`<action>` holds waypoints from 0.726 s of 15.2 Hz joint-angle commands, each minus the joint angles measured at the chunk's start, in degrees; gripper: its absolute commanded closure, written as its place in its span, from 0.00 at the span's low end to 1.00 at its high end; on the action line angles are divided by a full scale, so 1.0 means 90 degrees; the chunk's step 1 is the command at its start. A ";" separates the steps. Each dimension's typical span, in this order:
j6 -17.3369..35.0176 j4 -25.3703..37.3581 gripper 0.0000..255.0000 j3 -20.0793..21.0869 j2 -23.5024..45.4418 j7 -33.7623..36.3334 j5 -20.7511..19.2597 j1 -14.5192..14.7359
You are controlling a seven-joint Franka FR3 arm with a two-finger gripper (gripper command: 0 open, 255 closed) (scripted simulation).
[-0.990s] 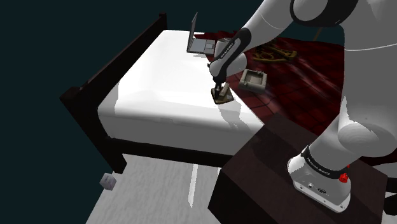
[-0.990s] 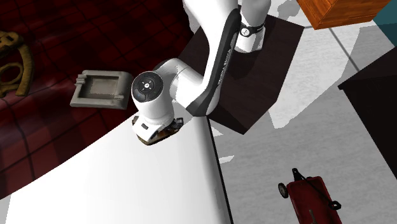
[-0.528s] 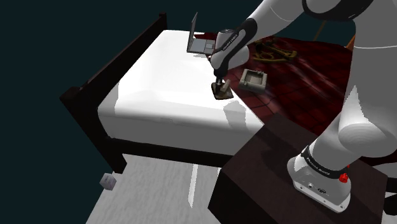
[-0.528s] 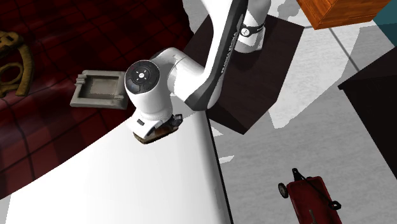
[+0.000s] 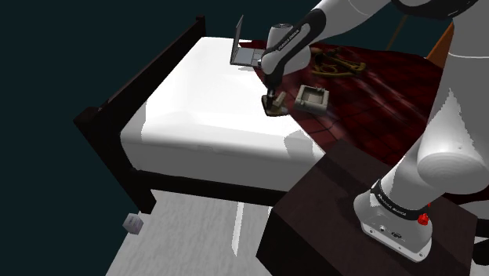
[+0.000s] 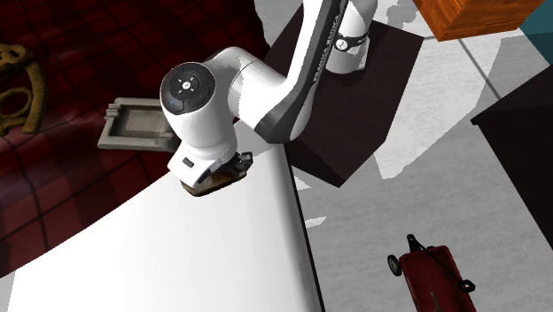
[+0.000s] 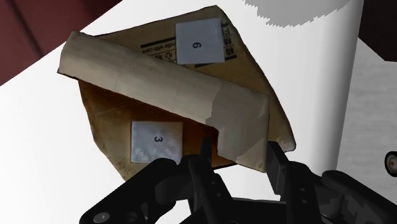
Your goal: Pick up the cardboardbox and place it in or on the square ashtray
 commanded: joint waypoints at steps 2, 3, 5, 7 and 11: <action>-0.0218 0.0021 1.00 -0.0028 -0.0201 0.0029 -0.0049 0.0025; -0.0289 0.0029 1.00 -0.0036 -0.0264 0.0037 -0.0064 0.0031; -0.0373 0.0059 1.00 -0.0079 -0.0321 -0.0115 -0.0054 -0.0071; -0.0422 0.0127 1.00 -0.0150 -0.0308 -0.0435 -0.0004 -0.0288; -0.0555 0.0351 1.00 -0.0283 -0.0225 -0.1071 0.0108 -0.0726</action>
